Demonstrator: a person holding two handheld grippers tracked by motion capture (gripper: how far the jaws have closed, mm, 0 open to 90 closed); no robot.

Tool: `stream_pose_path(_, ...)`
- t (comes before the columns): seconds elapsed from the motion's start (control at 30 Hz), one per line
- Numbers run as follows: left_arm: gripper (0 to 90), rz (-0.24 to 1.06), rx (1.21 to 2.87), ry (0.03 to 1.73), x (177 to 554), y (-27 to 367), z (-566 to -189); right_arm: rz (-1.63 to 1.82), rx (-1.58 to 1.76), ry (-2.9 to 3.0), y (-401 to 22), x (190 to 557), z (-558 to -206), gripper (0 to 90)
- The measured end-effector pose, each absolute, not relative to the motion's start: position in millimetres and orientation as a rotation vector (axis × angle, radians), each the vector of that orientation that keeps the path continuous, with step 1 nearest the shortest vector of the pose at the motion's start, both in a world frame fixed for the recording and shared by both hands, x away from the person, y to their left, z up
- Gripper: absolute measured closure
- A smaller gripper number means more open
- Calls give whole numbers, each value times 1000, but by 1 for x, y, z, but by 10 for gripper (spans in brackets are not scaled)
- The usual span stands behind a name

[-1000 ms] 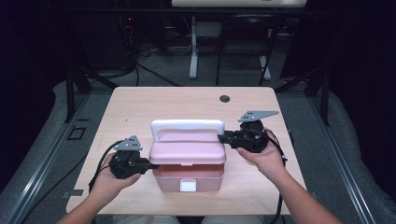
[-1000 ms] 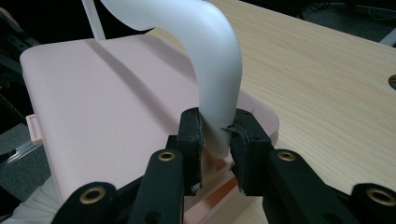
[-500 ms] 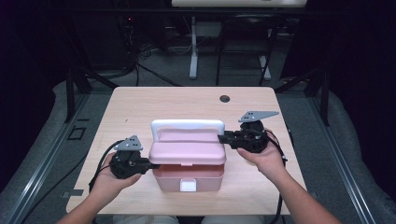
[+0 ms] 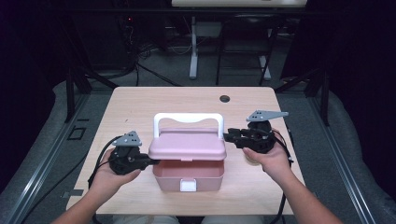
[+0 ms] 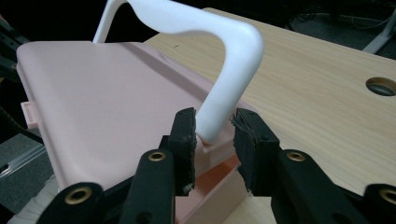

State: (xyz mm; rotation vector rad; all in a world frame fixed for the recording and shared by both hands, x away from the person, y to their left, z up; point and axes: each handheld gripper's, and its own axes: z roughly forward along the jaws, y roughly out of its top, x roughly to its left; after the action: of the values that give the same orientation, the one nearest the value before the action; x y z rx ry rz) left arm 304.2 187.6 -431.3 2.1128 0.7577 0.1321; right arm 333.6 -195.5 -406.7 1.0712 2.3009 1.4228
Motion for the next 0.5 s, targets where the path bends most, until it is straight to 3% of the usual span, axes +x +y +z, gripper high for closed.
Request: stream_pose_path(0.5,900,151,2081,765,316,187,-412,1353,1083,2325,-201,317,-416,774)
